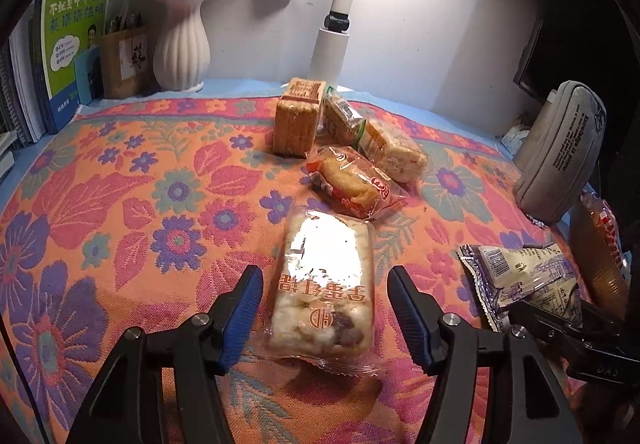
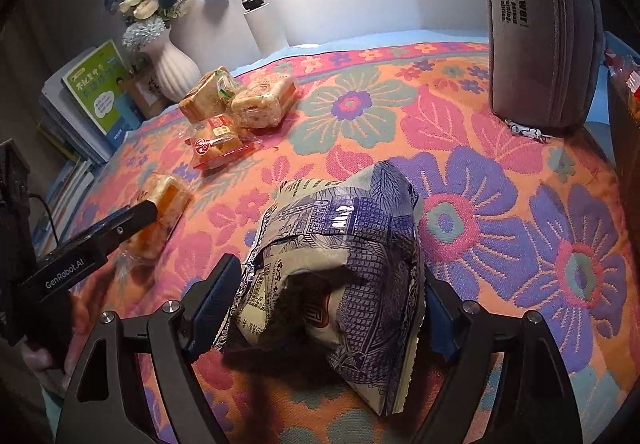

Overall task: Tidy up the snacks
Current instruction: 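Grasp the pastry pack with the left tool while the right tool grasps the purple chip bag, then carry both packs to the glass plate and open both tools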

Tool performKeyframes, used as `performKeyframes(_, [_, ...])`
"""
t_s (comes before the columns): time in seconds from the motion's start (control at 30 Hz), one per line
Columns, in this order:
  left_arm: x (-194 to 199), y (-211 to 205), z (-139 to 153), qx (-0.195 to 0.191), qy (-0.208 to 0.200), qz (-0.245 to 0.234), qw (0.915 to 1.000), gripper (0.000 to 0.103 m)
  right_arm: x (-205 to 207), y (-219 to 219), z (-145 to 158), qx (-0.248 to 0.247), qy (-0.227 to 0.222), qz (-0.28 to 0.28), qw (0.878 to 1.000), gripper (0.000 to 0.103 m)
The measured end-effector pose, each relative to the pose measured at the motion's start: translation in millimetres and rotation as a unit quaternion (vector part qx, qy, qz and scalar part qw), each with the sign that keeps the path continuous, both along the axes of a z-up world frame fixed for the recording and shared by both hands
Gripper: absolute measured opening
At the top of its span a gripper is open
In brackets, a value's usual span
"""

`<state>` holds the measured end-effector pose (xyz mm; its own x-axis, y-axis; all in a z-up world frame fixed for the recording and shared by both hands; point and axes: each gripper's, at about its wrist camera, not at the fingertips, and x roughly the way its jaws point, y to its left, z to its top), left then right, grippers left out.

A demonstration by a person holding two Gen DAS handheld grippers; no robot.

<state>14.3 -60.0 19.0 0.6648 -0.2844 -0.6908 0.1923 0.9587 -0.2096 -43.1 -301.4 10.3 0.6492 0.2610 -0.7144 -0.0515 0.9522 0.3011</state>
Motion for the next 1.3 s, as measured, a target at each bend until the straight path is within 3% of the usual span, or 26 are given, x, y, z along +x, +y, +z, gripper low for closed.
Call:
performKeyframes(0.1, [5, -1, -4, 0.001, 0.018, -0.001, 0.9998, 0.069, 0, -1, 1, 0.007, 0.000, 0.000, 1.000, 0.082])
performKeyframes(0.2, [8, -2, -6, 0.008, 0.028, 0.001, 0.9996, 0.067, 1, -2, 1, 0.007, 0.002, -0.002, 1.000, 0.082])
performKeyframes(0.23, [9, -3, -7, 0.012, 0.030, 0.000, 0.9995, 0.055, 0, -2, 1, 0.003, 0.002, -0.008, 1.000, 0.077])
performKeyframes(0.27, [9, -5, -8, 0.017, 0.032, -0.002, 0.9993, 0.050, -1, -2, 2, -0.004, 0.002, -0.016, 1.000, 0.068])
performKeyframes(0.33, [6, -9, -6, 0.033, 0.021, -0.002, 0.9992, 0.048, -4, -1, 3, -0.008, 0.000, -0.014, 1.000, 0.059])
performKeyframes(0.47, [-4, -19, 2, 0.063, -0.008, -0.009, 0.9979, 0.046, -13, -3, 6, 0.005, 0.001, -0.007, 1.000, 0.053])
performKeyframes(0.73, [-30, -37, 26, 0.041, -0.037, -0.032, 0.9979, 0.046, -35, -21, 27, 0.048, -0.018, 0.004, 0.999, 0.052])
performKeyframes(0.93, [-50, -75, 62, 0.031, -0.071, -0.073, 0.9944, 0.046, -59, -42, 61, 0.065, -0.062, 0.000, 0.996, 0.052])
performKeyframes(1.3, [-68, -169, 117, -0.001, -0.101, -0.156, 0.9826, 0.046, -109, -139, 110, 0.090, -0.149, -0.084, 0.981, 0.052])
